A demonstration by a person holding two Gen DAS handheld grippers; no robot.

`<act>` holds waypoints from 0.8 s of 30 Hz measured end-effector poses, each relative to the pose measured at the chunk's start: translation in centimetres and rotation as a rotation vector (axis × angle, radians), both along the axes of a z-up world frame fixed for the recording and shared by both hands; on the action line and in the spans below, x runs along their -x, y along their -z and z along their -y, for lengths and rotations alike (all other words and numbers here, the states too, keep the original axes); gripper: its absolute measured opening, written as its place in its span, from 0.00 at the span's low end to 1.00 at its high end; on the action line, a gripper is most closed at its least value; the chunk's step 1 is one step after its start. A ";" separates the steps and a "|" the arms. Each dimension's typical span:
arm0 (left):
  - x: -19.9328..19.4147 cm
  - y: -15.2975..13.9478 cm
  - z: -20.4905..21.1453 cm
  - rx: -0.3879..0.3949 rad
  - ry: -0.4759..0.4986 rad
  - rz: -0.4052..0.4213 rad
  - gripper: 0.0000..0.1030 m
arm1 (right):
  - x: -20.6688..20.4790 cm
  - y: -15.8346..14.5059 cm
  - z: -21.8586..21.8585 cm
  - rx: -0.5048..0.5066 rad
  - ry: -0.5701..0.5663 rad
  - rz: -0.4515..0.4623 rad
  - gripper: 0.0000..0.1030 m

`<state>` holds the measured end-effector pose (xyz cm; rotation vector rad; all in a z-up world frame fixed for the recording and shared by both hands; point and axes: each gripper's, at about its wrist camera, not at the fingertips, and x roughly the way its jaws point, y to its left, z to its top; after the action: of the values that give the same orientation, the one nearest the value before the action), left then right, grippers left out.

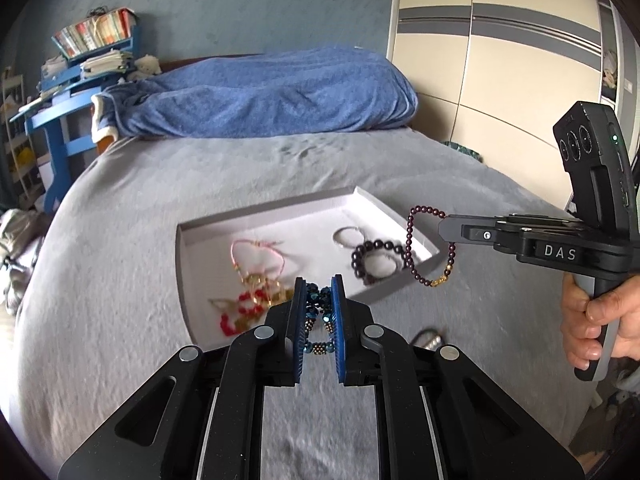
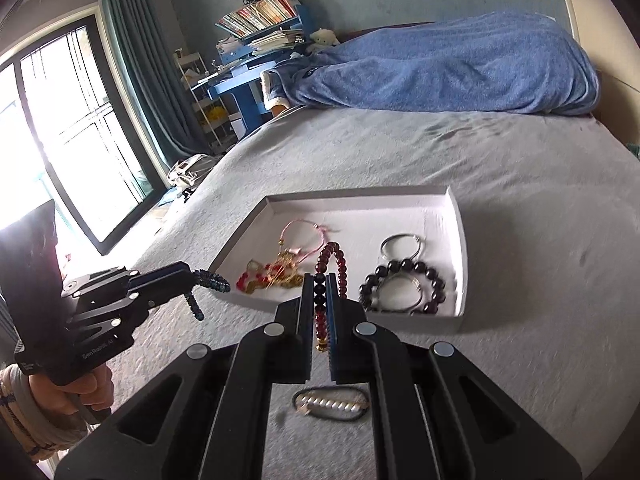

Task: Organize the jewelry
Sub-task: 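Carry the blue and dark red bracelets over the tray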

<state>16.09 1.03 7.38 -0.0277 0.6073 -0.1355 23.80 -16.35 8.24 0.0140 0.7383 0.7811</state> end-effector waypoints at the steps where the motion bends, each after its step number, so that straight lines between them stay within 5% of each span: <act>1: -0.3 -0.2 0.0 -0.003 0.001 0.003 0.13 | -0.5 -0.1 -0.1 0.005 0.002 0.003 0.05; 11: -4.9 -1.0 -1.0 -0.013 -0.009 0.002 0.13 | -4.5 0.1 -1.9 0.042 0.010 -0.011 0.05; 24: -10.2 4.5 -2.7 -0.010 -0.046 -0.114 0.13 | -7.4 5.3 -7.3 0.088 -0.027 -0.105 0.05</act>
<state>26.33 3.78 2.91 -0.0397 0.7206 -0.0871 31.20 -9.09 2.92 -0.0346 0.8739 0.7774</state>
